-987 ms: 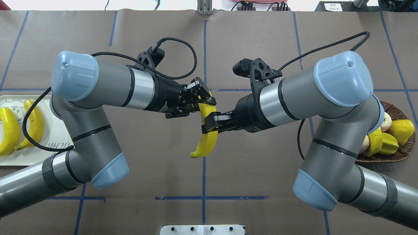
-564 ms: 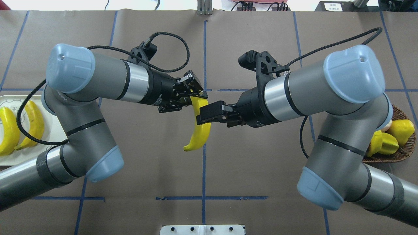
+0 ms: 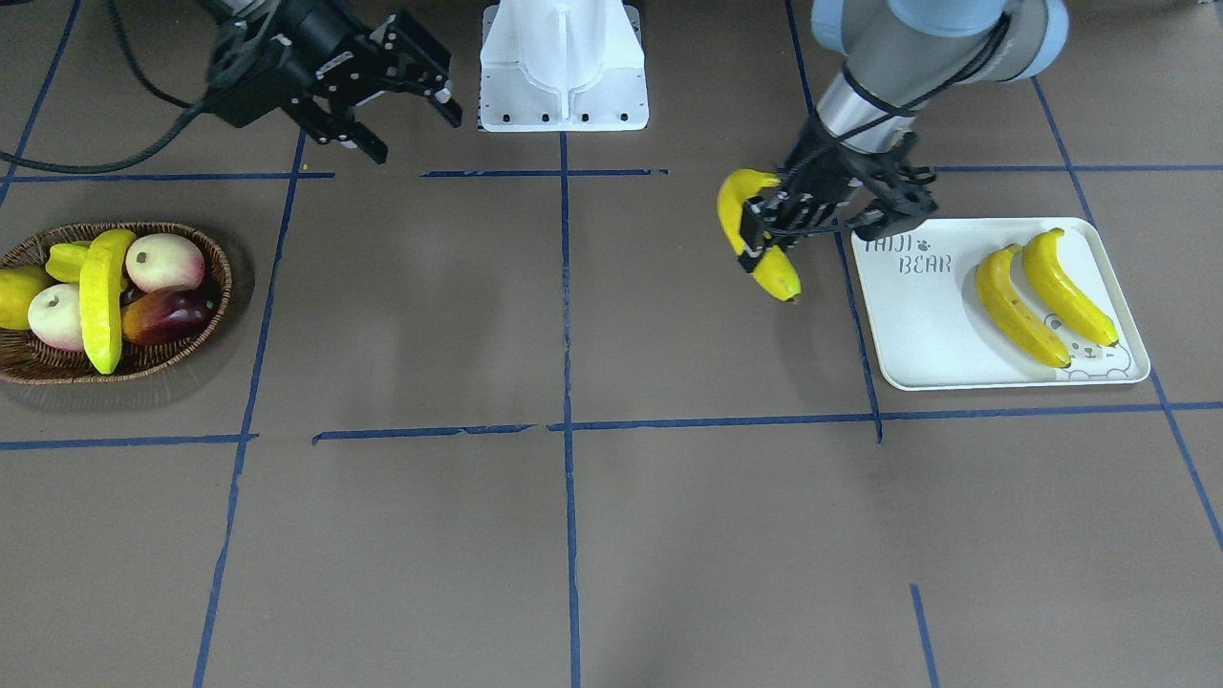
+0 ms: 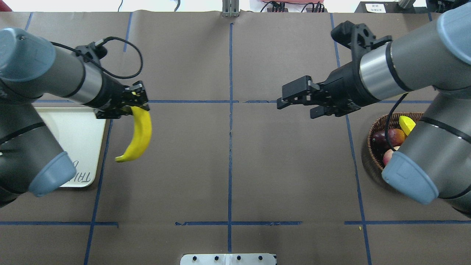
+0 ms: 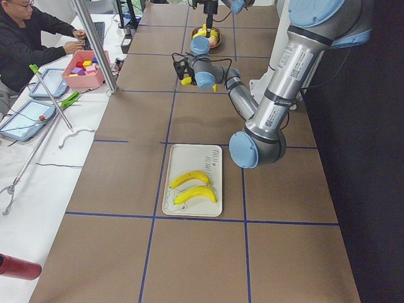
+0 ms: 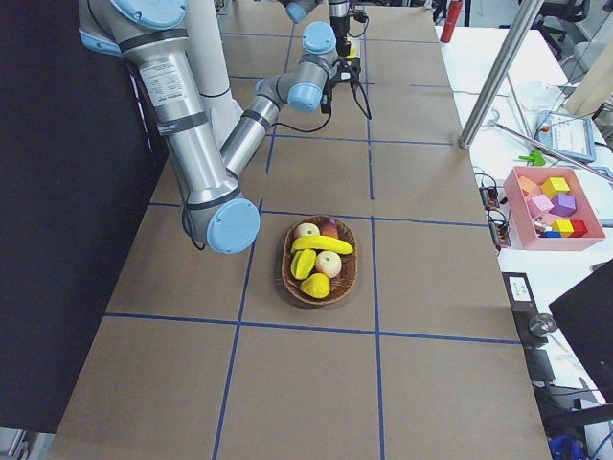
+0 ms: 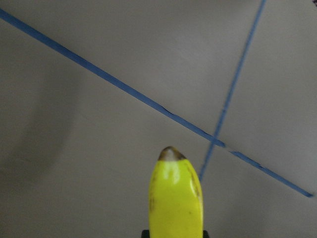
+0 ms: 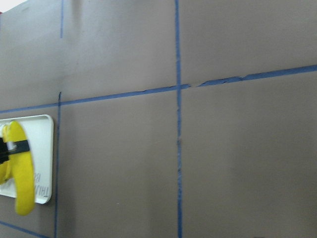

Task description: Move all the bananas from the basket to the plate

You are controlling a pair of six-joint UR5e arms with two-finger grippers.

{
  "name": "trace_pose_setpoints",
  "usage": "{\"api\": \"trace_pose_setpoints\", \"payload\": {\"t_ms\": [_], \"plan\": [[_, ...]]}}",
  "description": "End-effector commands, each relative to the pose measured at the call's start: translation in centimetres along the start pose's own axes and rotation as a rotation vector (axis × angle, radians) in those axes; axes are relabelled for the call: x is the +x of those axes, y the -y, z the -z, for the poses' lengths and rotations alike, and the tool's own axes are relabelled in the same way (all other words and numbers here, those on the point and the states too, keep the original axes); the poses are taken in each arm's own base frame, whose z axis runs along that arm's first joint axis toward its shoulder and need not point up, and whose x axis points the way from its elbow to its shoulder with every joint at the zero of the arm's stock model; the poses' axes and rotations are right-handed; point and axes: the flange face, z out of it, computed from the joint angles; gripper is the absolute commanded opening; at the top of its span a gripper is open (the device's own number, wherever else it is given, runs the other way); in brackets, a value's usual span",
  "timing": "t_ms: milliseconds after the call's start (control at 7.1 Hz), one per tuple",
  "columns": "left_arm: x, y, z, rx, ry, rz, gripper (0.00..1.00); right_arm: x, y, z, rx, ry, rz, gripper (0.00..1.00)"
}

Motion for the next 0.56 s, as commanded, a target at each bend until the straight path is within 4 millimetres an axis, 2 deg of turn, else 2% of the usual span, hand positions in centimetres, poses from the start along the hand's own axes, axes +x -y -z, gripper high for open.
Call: {"api": "trace_pose_setpoints", "payload": {"t_ms": [0, 141, 423], "plan": [[-9.6, 3.1, -0.9, 0.018, 0.160, -0.066, 0.00, 10.2, 1.3, 0.7, 0.007, -0.148, 0.077, 1.00], [-11.6, 4.6, -2.9, 0.074, 0.233, -0.053, 0.00, 13.0, 2.0, 1.4, 0.007, -0.211, 0.092, 1.00], [-14.3, 6.4, -6.0, 0.120, 0.328, -0.033, 0.00, 14.6, 2.5, 1.4, -0.024, -0.285, 0.104, 1.00]]}}
